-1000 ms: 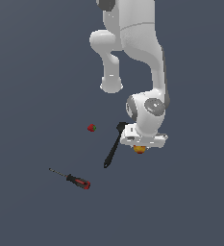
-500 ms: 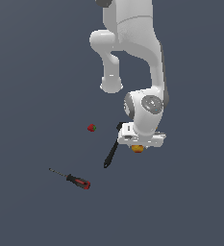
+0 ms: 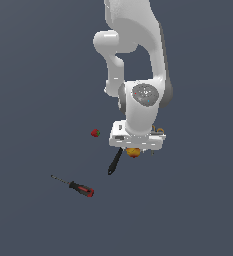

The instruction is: Pick up a designated object from a clutter of objects.

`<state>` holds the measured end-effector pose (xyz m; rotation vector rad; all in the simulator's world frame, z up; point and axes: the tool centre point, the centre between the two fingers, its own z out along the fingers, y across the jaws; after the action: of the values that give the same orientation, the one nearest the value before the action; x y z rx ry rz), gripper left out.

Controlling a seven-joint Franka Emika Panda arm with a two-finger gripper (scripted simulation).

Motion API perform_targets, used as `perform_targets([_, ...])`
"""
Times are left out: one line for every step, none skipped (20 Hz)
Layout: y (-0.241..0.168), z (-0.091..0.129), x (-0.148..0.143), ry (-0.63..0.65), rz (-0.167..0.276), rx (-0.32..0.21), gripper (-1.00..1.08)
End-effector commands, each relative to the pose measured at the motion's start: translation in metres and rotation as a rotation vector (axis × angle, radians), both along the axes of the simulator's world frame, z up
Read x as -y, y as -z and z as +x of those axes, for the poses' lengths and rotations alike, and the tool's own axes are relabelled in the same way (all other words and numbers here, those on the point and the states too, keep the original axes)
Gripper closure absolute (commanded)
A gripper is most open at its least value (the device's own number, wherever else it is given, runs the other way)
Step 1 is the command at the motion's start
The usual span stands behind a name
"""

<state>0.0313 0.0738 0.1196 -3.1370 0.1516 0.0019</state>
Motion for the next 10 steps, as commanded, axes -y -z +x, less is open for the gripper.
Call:
perform_targets([-0.024,0.008,0.019,0.0,0.001,0.001,1.08])
perform_targets([-0.033,0.011,0.026,0.0,0.001,0.001,1.08])
perform_targets([-0.043,0.014,0.034,0.0,0.001,0.001,1.08])
perform_targets([-0.052,0.017,0.041,0.0,0.002,0.001,1.08])
perform_targets([-0.062,0.021,0.049,0.0,0.002,0.001,1.08])
perform_targets([-0.071,0.024,0.056,0.0,0.002,0.001,1.08])
perform_targets([-0.081,0.027,0.064,0.0,0.002,0.001,1.08])
perform_targets([-0.09,0.031,0.072,0.0,0.002,0.001,1.08])
perform_targets([-0.1,0.034,0.079,0.0,0.002,0.001,1.08])
perform_targets([-0.109,0.037,0.087,0.0,0.002,0.001,1.08])
